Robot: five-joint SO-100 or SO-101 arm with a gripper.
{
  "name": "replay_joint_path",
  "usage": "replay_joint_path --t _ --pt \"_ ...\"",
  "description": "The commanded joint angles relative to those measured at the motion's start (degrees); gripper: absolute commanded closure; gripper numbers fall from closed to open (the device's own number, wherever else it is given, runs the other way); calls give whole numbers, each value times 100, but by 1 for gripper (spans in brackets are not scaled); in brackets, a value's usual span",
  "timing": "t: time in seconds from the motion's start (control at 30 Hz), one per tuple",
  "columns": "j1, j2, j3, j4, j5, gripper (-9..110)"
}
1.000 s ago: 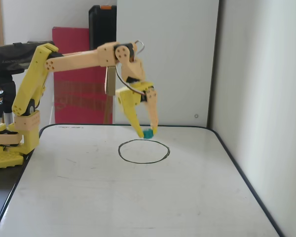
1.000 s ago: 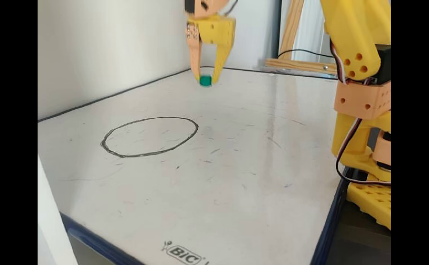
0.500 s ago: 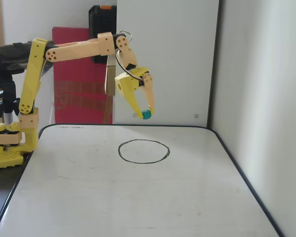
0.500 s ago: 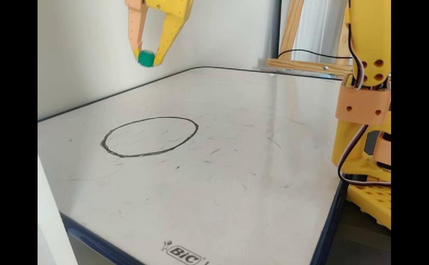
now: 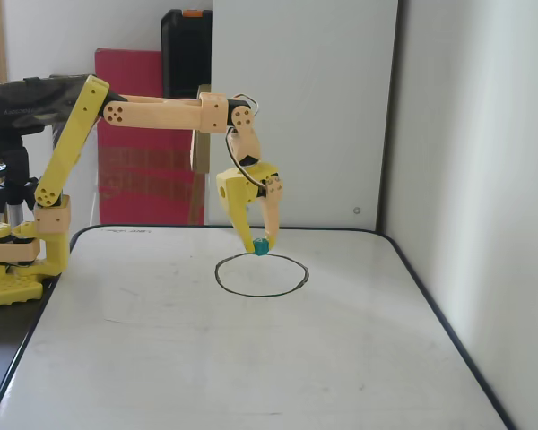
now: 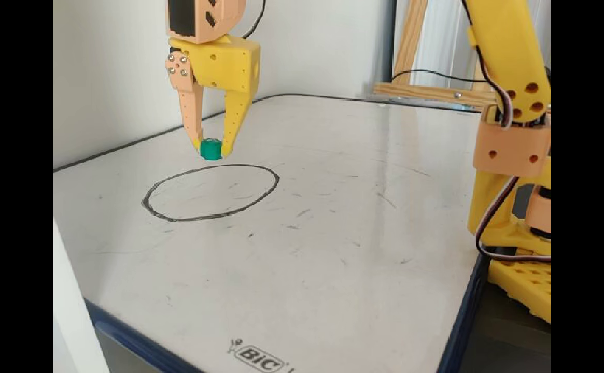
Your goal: Grasp a green cube and put it in the black circle
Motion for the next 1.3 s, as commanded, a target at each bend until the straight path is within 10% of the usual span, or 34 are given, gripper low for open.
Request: replay_joint_path --t 0.0,1.27 --pt "-88 -9 -26 -9 35 101" --pt "-44 738 -18 149 299 90"
